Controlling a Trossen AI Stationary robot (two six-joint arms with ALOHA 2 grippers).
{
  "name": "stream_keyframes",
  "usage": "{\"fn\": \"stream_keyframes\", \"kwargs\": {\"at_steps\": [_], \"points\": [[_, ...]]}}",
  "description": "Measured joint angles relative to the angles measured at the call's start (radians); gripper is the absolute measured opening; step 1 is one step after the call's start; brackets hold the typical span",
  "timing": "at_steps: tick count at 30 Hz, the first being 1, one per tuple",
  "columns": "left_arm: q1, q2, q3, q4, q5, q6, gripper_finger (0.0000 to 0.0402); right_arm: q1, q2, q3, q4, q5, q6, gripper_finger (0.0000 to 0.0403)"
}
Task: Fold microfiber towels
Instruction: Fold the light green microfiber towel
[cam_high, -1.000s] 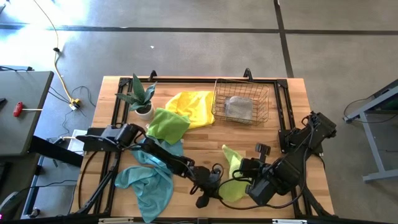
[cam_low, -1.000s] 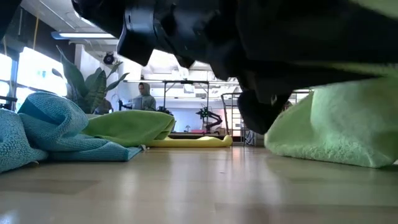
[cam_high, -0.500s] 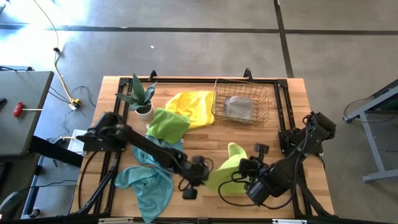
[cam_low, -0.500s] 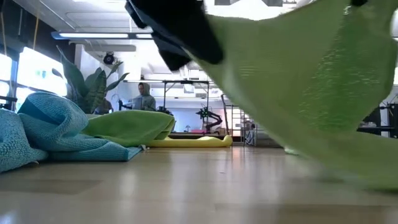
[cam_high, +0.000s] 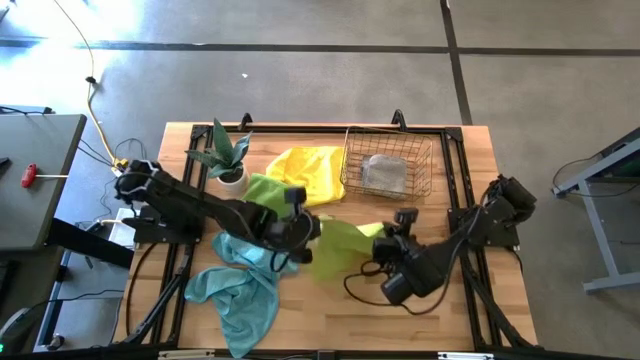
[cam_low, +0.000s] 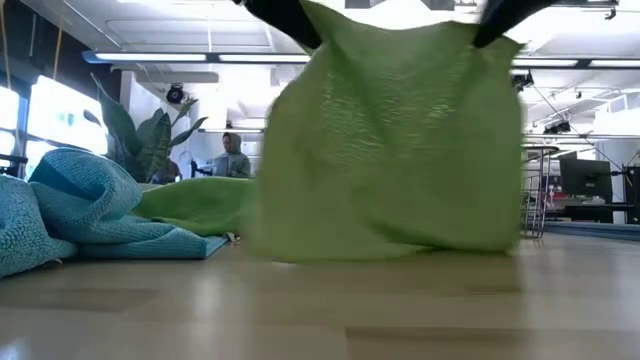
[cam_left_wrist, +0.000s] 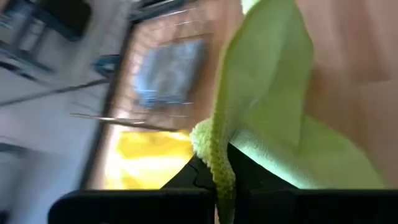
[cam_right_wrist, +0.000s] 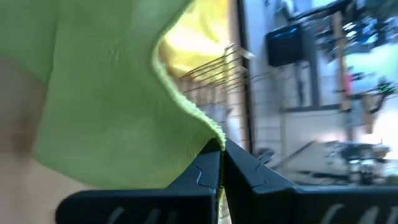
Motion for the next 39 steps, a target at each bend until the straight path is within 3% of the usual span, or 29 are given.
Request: {"fn": "stream_keyframes", "kwargs": {"at_steps": [7,15,20,22,25,30,32,35,39], "points": [[0.073,-0.031,0.0,0.006,-0.13,0.267,0.0,-0.1,-0.041,0.005,-0.001,0.085,-0.178,0.0],[0.148,-0.033,0.0,0.04,-0.264,0.426,0.0,-0.213,-0.155,0.005,-0.002,0.16,-0.275,0.0],[0.18,-0.033,0.0,0.15,-0.319,0.481,0.0,-0.286,-0.22,0.005,0.0,0.15,-0.256,0.0],[0.181,-0.033,0.0,0.179,-0.314,0.464,0.0,-0.298,-0.229,0.005,0.011,0.101,-0.234,0.0],[0.16,-0.033,0.0,0.162,-0.2,0.358,0.0,-0.299,-0.228,0.005,0.043,-0.11,-0.213,0.0],[0.109,-0.023,-0.011,0.081,0.308,0.033,0.0,-0.239,-0.222,-0.047,0.173,-0.474,-0.177,0.0],[0.072,-0.01,-0.038,0.086,0.45,-0.068,0.0,-0.199,-0.223,-0.079,0.257,-0.572,-0.143,0.0],[-0.006,0.031,-0.079,0.169,0.494,-0.146,0.0,-0.126,-0.223,-0.139,0.388,-0.673,-0.095,0.0],[-0.107,0.138,-0.117,0.313,0.501,-0.213,0.0,-0.034,-0.222,-0.253,0.608,-0.71,-0.029,0.0]]}}
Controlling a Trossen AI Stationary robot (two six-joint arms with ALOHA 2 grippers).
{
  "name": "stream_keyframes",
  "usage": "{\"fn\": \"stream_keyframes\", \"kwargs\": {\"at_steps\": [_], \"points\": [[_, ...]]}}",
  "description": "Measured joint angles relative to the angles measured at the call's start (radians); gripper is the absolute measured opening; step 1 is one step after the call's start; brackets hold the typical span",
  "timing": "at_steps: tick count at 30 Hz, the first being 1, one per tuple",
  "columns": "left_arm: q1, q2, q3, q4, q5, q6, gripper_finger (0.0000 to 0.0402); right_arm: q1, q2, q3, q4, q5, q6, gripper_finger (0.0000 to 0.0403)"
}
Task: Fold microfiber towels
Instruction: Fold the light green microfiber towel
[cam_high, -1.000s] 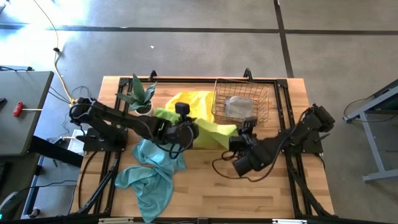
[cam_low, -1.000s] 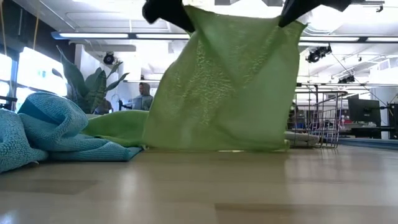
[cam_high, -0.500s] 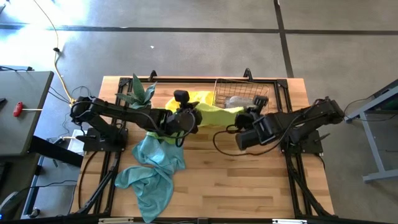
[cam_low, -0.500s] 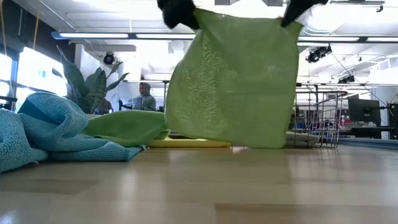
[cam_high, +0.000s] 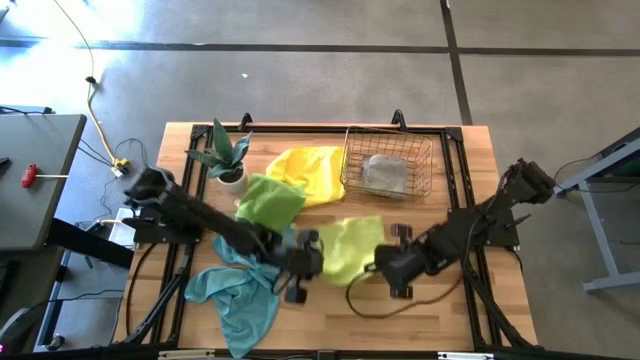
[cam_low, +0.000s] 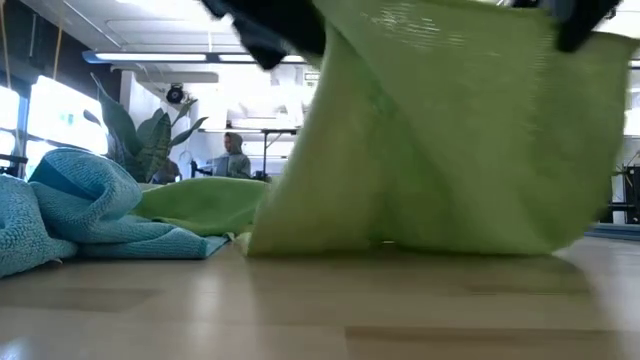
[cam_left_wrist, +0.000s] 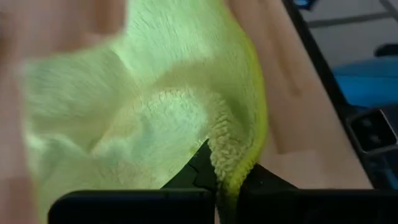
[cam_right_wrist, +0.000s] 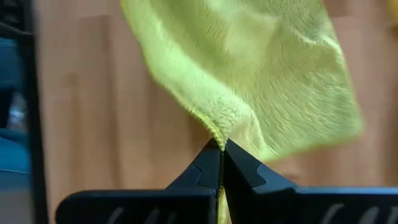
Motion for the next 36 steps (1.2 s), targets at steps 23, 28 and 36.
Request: {"fn": "stream_keyframes", "kwargs": {"at_steps": [23,28,36], "points": [[-0.077,0.204,0.086,-0.147,-0.034,-0.152,0.0,0.007,0.012,-0.24,0.203,-0.03,-0.174,0.0],[-0.036,0.204,0.1,-0.259,-0.047,-0.19,0.0,-0.08,0.012,-0.229,0.165,0.009,-0.383,0.0],[0.011,0.204,0.101,-0.365,-0.013,-0.198,0.0,-0.199,0.014,-0.229,0.172,0.008,-0.608,0.0]]}}
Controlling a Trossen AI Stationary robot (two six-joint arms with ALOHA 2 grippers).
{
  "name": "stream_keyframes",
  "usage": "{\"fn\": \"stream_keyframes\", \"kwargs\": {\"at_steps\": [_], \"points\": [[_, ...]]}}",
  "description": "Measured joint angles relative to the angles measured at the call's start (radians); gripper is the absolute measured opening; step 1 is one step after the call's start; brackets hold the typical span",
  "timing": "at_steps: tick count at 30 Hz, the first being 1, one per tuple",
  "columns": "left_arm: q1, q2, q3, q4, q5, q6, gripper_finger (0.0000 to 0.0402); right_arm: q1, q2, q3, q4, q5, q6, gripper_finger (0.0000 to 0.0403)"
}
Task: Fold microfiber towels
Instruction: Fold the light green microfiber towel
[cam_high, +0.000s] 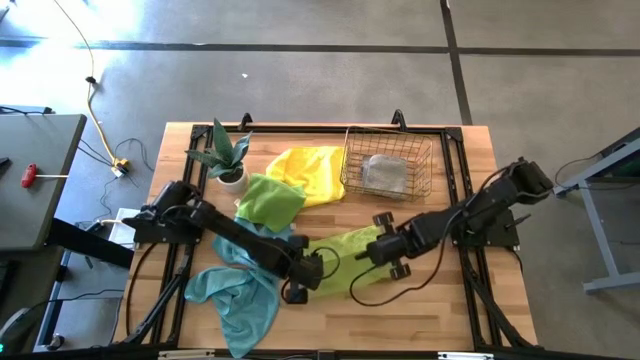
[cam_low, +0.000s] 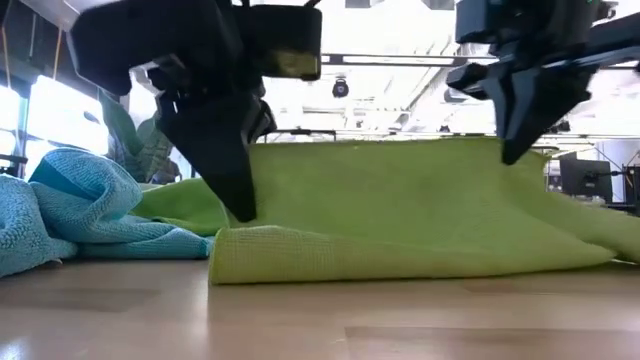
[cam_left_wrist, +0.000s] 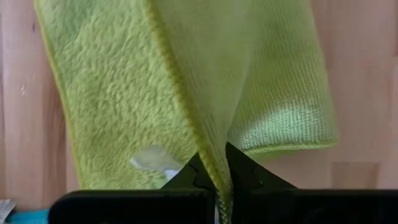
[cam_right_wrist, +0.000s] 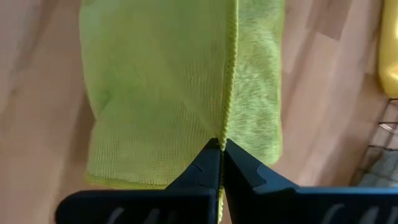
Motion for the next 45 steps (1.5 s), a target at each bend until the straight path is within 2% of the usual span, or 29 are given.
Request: {"fn": "stream_keyframes", "kwargs": {"at_steps": [7,13,20,23,26,30,35,41,45], "points": [[0.024,0.0,0.0,-0.012,0.008,0.0,0.0,-0.064,0.013,0.0,0.002,-0.019,-0.077,0.0001],[0.039,0.0,0.0,-0.044,0.022,0.0,0.0,-0.095,0.086,0.001,0.007,-0.019,-0.138,0.0001],[0.043,0.0,0.0,-0.069,-0.002,0.001,0.0,-0.106,0.112,0.001,0.007,0.074,-0.171,0.0001],[0.043,0.0,0.0,-0.07,-0.022,0.026,0.0,-0.105,0.112,0.001,0.006,0.077,-0.195,0.0004],[0.042,0.001,0.0,-0.07,-0.024,0.034,0.0001,-0.105,0.112,0.001,0.015,0.076,-0.208,0.0029],[0.041,0.001,0.0,-0.07,-0.038,0.053,0.0005,-0.105,0.112,0.001,0.027,0.075,-0.208,0.0081],[0.041,0.001,0.0,-0.096,-0.067,0.037,0.0036,-0.105,0.112,0.001,0.021,0.108,-0.18,0.0131],[0.041,0.001,0.0,-0.145,-0.052,0.026,0.0084,-0.105,0.108,0.001,0.009,0.128,-0.153,0.0144],[0.043,0.001,0.0,-0.191,-0.054,0.021,0.0107,-0.103,0.108,0.008,-0.012,0.091,-0.098,0.0144]]}}
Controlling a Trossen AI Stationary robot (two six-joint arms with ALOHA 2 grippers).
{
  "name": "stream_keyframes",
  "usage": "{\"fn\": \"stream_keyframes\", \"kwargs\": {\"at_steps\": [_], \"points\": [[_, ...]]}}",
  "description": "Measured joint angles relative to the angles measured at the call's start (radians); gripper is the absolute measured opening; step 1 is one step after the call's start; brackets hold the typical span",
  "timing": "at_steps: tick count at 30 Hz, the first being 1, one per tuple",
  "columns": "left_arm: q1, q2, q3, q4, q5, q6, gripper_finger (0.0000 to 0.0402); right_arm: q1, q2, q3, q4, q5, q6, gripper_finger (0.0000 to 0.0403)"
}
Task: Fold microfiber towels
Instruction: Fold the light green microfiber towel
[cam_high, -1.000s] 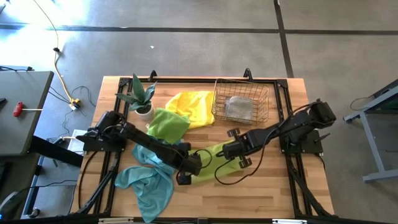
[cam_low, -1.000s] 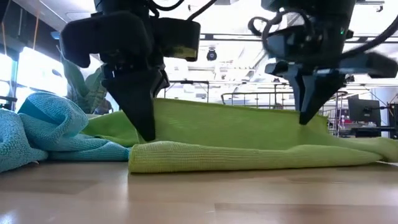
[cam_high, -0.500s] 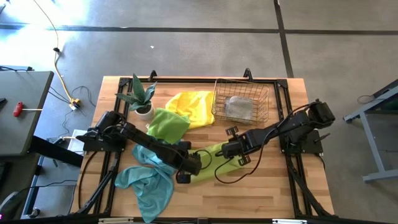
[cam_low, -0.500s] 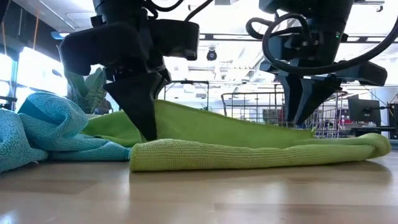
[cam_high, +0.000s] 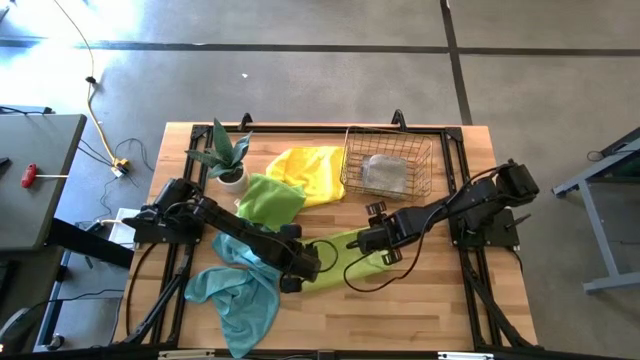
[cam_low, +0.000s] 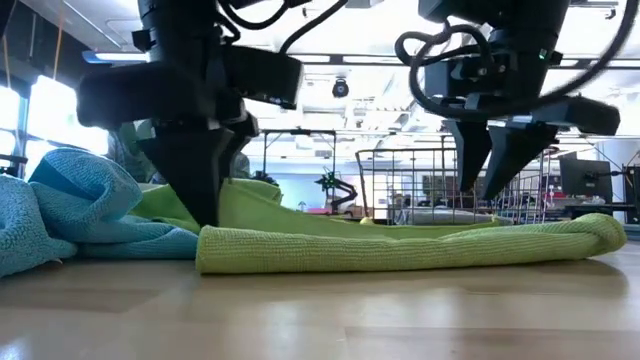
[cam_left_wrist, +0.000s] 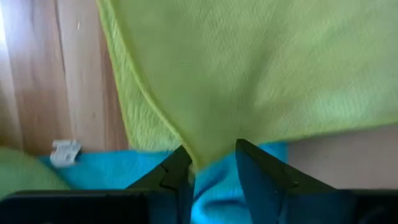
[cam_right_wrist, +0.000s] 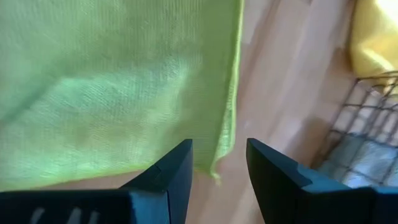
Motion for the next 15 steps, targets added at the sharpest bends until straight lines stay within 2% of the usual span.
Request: {"fn": "stream_keyframes", "kwargs": {"at_steps": [6,11,15], "points": [[0.035,0.0,0.008,-0.098,-0.025,-0.086,0.0114,0.009,0.0,0.011,-0.014,-0.14,0.159,0.0144],[0.056,0.001,0.045,-0.166,-0.028,-0.099,0.0114,0.035,0.0,0.011,-0.009,-0.258,0.278,0.0144],[0.051,0.001,0.093,-0.166,-0.025,-0.077,0.0115,0.066,0.0,0.011,0.013,-0.231,0.301,0.0144]]}}
